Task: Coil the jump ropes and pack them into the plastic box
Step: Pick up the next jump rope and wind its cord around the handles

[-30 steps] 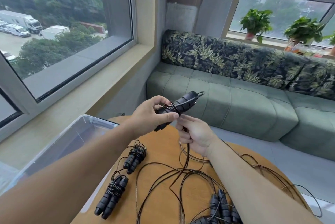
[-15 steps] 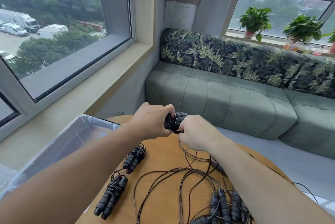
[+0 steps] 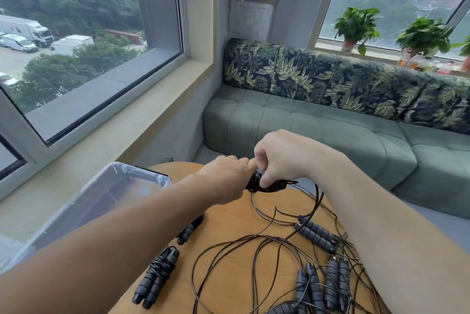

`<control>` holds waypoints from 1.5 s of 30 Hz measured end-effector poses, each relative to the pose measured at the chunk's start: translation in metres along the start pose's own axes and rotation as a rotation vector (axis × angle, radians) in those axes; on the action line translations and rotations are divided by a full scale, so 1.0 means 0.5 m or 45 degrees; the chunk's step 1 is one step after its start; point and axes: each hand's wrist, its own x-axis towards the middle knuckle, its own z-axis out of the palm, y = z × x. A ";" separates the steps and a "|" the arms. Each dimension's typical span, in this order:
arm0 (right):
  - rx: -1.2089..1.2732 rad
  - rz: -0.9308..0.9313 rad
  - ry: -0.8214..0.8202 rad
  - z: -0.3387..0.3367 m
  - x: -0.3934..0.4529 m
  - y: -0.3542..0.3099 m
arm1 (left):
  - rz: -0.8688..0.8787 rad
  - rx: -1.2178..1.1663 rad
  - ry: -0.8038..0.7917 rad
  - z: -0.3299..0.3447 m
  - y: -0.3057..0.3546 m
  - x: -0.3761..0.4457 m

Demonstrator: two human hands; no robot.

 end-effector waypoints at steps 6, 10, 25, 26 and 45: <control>0.139 -0.074 -0.253 -0.032 0.018 0.037 | 0.066 -0.176 -0.115 -0.030 0.025 -0.024; 0.782 0.044 -0.219 -0.002 0.022 0.104 | 0.066 -0.358 -0.087 -0.065 0.021 -0.056; 2.312 0.309 0.132 0.211 0.023 0.043 | -0.222 -0.983 0.209 -0.033 -0.016 -0.030; 2.240 0.337 0.140 0.209 0.020 0.035 | -0.235 -0.966 0.240 -0.031 -0.024 -0.026; 0.037 0.232 0.072 0.099 -0.041 -0.062 | -0.238 -0.209 0.129 0.010 -0.007 0.025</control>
